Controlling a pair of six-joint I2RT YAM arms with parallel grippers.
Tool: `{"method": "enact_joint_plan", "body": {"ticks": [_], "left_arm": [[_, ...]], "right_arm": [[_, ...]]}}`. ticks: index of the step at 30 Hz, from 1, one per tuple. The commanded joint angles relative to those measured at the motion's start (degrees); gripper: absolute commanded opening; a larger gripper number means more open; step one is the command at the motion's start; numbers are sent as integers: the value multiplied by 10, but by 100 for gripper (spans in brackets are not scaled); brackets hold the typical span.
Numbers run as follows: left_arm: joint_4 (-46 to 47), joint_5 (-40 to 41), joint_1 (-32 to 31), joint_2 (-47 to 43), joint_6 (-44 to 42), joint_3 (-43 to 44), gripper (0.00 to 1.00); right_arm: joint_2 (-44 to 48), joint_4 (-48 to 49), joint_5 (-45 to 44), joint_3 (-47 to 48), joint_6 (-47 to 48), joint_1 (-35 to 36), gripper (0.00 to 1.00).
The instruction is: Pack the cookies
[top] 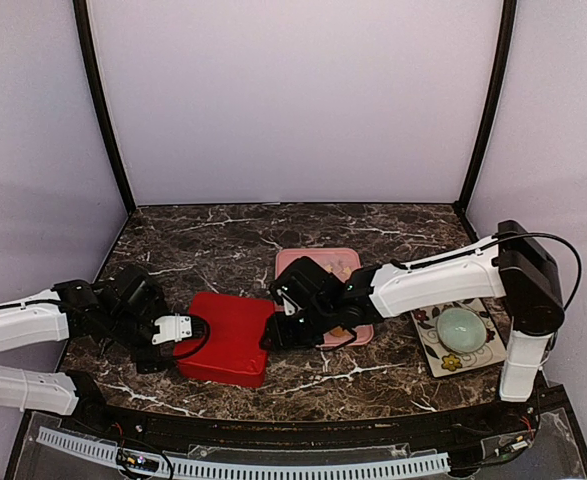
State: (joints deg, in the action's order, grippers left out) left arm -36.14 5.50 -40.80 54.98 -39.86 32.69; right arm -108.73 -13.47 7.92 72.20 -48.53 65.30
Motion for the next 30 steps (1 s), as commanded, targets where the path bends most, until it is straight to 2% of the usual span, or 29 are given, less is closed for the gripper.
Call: {"method": "enact_joint_plan", "body": {"ticks": [1, 11, 15, 23, 30], "left_arm": [[23, 7, -2, 3, 12, 11, 98], [-91, -67, 0, -46, 5, 31, 99], [-126, -128, 28, -54, 7, 63, 99], [-91, -195, 92, 31, 46, 127, 98], [1, -146, 116, 123, 76, 135, 92]], "right_arm": [[21, 18, 2, -3, 0, -5, 43], [-10, -2, 18, 51, 25, -16, 43], [-24, -5, 23, 67, 29, -16, 43], [-37, -11, 23, 83, 35, -18, 42], [-41, -9, 25, 94, 35, -19, 41]]}}
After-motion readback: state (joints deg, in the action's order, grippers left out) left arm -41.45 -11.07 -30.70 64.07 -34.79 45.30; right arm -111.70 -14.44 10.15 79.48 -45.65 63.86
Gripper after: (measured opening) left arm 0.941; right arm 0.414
